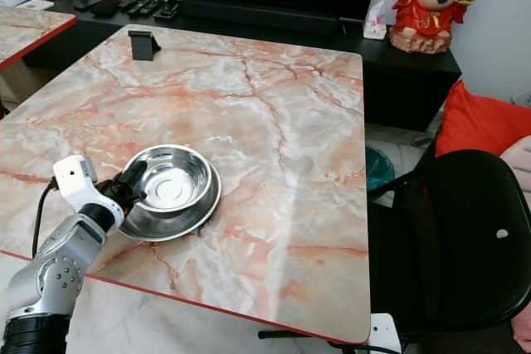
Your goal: Setting the table
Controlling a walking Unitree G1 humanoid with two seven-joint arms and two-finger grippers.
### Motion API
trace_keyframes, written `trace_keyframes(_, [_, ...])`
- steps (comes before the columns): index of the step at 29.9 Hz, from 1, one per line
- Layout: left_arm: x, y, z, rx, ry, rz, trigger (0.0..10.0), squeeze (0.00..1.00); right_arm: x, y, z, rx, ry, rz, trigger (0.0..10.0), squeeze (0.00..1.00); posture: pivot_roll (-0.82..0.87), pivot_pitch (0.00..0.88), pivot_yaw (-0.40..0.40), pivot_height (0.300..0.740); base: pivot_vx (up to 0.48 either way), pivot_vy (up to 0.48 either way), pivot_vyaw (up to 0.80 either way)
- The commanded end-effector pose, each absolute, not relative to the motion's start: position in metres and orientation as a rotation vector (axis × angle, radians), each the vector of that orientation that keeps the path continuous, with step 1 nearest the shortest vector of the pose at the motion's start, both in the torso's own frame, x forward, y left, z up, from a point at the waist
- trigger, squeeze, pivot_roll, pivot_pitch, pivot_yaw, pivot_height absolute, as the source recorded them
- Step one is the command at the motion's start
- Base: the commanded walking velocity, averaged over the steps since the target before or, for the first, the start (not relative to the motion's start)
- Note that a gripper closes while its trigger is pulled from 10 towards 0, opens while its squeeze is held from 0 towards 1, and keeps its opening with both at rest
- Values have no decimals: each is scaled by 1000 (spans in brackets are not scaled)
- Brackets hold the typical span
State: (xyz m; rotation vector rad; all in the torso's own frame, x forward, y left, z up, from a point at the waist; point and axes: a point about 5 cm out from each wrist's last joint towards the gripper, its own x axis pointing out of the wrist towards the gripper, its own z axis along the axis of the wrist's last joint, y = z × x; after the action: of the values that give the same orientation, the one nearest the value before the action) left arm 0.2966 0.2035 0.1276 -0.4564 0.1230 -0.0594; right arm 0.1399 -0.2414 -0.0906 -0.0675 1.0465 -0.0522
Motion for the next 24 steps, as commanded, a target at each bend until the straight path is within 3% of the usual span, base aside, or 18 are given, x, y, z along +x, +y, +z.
trace_keyframes(1, [294, 206, 136, -419, 97, -69, 10000, 0, 141, -245, -90, -76, 1047, -57, 10000, 0, 68, 0, -52, 740, 0, 0, 0])
trace_keyframes(24, [292, 207, 126, -350, 170, -44, 10000, 0, 141, -244, -89, -79, 1048, -52, 10000, 0, 71, 0, -54, 740, 0, 0, 0])
